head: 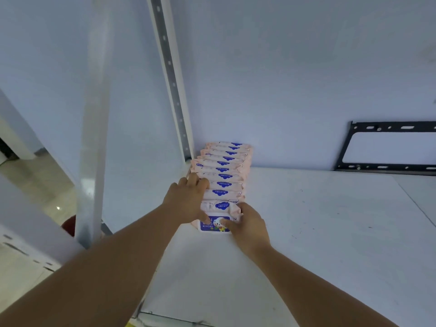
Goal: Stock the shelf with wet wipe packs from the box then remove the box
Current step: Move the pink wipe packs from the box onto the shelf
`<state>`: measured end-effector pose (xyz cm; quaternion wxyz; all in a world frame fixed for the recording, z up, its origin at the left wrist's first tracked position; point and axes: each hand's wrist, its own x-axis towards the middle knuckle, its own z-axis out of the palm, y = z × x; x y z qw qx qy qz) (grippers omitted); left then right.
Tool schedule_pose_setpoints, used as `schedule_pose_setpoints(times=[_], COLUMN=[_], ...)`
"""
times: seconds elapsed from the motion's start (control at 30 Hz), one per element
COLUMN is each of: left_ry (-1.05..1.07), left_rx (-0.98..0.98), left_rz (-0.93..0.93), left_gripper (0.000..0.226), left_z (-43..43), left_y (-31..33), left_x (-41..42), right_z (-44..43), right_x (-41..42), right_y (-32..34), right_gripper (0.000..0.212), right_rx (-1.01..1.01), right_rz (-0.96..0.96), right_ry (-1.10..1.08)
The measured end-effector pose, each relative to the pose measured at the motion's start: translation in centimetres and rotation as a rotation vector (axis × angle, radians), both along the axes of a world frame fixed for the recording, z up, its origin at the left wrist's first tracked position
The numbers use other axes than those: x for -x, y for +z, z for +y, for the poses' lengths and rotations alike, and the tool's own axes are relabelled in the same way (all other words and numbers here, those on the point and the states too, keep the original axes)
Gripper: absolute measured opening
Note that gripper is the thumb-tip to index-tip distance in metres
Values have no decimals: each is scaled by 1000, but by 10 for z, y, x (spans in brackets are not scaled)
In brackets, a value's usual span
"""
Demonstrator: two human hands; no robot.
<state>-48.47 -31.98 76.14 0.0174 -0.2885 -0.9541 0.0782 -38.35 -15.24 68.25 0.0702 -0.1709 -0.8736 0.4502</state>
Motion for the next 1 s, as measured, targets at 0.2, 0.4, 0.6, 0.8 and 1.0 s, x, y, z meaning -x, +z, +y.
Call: schedule_pose_setpoints(times=[0.2, 0.4, 0.6, 0.8, 1.0], left_ry=[3, -142, -341, -570, -700], left_rx=[-28, -148, -229, -236, -206], left_rz=[-5, 41, -12, -131, -369], left_gripper=[89, 71, 48, 31, 20], left_z=[-7, 0, 31, 89, 153], left_y=[3, 7, 4, 9, 12], left_x=[-22, -56, -106, -166, -241], right_z=[26, 56, 77, 104, 138], right_x=[-24, -77, -161, -253, -347], right_y=[15, 23, 31, 44, 50], right_gripper=[54, 49, 25, 21, 14], right_rx=[-69, -113, -111, -117, -225], right_rz=[-79, -102, -99, -144, -220], right_ry=[-40, -116, -235, -339, -425])
